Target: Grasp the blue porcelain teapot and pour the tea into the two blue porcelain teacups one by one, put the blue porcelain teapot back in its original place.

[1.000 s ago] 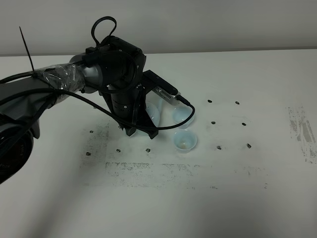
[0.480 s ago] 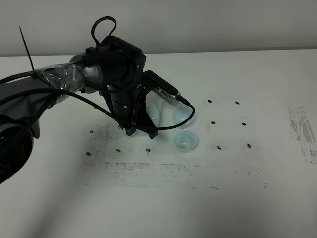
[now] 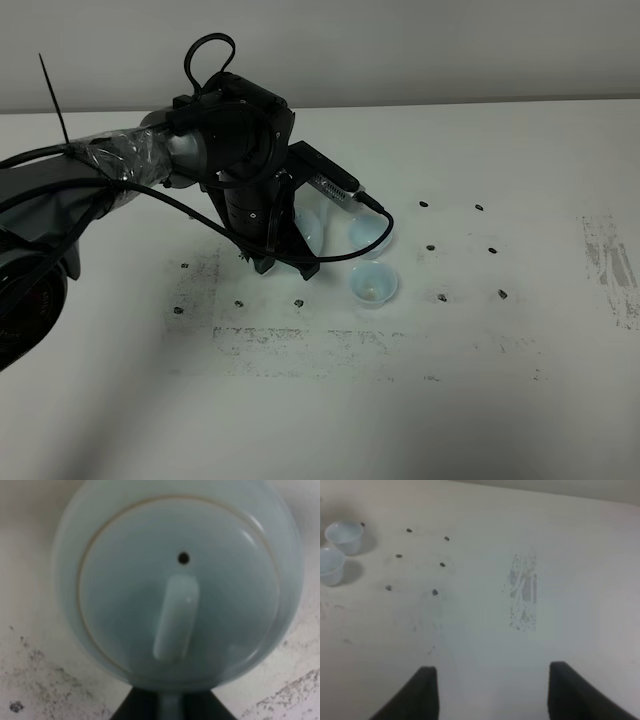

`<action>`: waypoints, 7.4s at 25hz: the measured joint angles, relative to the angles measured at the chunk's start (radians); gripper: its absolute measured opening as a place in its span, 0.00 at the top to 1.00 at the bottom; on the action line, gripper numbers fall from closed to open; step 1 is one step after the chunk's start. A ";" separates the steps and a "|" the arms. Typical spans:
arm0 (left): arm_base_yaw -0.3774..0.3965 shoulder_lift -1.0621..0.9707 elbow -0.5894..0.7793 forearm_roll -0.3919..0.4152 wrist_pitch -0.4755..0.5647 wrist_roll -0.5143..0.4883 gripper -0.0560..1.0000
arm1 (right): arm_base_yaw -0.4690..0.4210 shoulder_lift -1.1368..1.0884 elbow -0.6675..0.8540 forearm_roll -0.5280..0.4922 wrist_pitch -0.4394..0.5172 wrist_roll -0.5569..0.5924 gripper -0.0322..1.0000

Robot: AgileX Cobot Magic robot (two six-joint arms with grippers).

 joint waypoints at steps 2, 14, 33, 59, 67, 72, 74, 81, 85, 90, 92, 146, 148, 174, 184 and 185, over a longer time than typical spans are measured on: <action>0.000 0.000 0.000 0.000 -0.009 0.000 0.90 | 0.000 0.000 0.000 0.000 0.000 0.000 0.48; 0.000 -0.005 0.000 -0.001 -0.013 0.001 0.90 | 0.000 0.000 0.000 0.000 0.000 0.000 0.48; 0.000 -0.068 0.000 0.000 -0.019 -0.003 0.91 | 0.000 0.000 0.000 0.000 0.000 0.000 0.48; 0.098 -0.143 0.000 -0.178 -0.030 0.666 0.91 | 0.000 0.000 0.000 0.000 0.000 0.000 0.48; 0.104 -0.143 0.000 -0.195 -0.056 0.828 0.91 | 0.000 0.000 0.000 0.000 0.000 0.000 0.48; 0.104 -0.143 0.000 -0.166 -0.108 0.952 0.91 | 0.000 0.000 0.000 0.000 0.000 0.000 0.48; 0.104 -0.143 0.000 -0.147 -0.142 1.004 0.91 | 0.000 0.000 0.000 0.000 0.000 0.000 0.48; 0.105 -0.143 0.000 -0.119 -0.234 1.143 0.91 | 0.000 0.000 0.000 0.000 0.000 0.000 0.48; 0.105 -0.143 0.000 -0.117 -0.267 1.246 0.91 | 0.000 0.000 0.000 0.000 0.000 0.000 0.48; 0.105 -0.139 0.000 -0.091 -0.308 1.327 0.91 | 0.000 0.000 0.000 0.000 0.000 0.000 0.48; 0.105 -0.132 0.000 -0.060 -0.321 1.331 0.91 | 0.000 0.000 0.000 0.000 0.000 0.000 0.48; 0.011 -0.070 0.000 0.223 -0.455 1.387 0.91 | 0.000 0.000 0.000 0.000 0.000 0.000 0.48; 0.004 -0.070 0.000 0.237 -0.458 1.388 0.91 | 0.000 0.000 0.000 0.000 0.000 0.000 0.48; 0.001 -0.070 0.000 0.279 -0.468 1.388 0.91 | 0.000 0.000 0.000 0.000 0.000 0.000 0.48; 0.001 -0.070 0.000 0.299 -0.484 1.389 0.91 | 0.000 0.000 0.000 0.000 0.000 0.000 0.48; 0.001 -0.070 0.000 0.300 -0.484 1.389 0.91 | 0.000 0.000 0.000 0.000 0.000 0.000 0.48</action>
